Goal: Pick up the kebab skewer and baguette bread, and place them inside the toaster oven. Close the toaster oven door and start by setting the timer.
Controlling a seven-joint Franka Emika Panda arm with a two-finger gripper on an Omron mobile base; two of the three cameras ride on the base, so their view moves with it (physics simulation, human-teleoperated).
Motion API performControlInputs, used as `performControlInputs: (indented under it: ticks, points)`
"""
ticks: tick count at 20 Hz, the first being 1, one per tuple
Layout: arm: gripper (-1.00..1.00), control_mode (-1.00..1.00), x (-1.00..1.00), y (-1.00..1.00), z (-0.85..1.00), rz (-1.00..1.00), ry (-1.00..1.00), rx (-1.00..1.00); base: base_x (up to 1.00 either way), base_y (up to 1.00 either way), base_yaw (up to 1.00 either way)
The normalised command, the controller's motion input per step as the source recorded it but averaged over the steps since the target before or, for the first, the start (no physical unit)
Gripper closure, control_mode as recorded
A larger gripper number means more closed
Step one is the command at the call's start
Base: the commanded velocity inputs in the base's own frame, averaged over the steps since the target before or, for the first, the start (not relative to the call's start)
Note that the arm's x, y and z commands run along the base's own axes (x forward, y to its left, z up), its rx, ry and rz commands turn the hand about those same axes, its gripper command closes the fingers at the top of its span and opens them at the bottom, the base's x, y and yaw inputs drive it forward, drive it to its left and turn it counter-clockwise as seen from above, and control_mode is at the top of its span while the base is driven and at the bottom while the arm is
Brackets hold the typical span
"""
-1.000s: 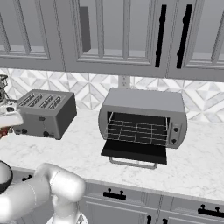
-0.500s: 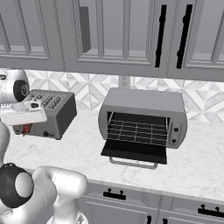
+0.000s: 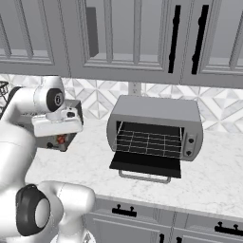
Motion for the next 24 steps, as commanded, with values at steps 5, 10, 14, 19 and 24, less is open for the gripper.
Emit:
performControlInputs:
  ticks: [5, 10, 14, 19, 24]
  points:
    - [1.0, -1.0, 0.11, -1.0, 0.0, 0.02, -0.01, 0.0, 0.0, 0.0, 0.0]
    - [1.0, -1.0, 0.0, -1.0, 0.0, 0.0, -0.08, 0.04, 0.0, 0.0, 0.0]
    - [1.0, -1.0, 0.0, -1.0, 0.0, 0.0, -0.07, 0.08, 0.0, 0.0, 0.0]
    - [1.0, -1.0, 0.13, -0.95, 0.0, 0.0, -0.02, 0.1, 0.0, 0.0, 0.0]
    - [1.0, -1.0, 0.1, -0.54, -0.01, 0.0, 0.0, 0.12, 0.0, 0.0, 0.0]
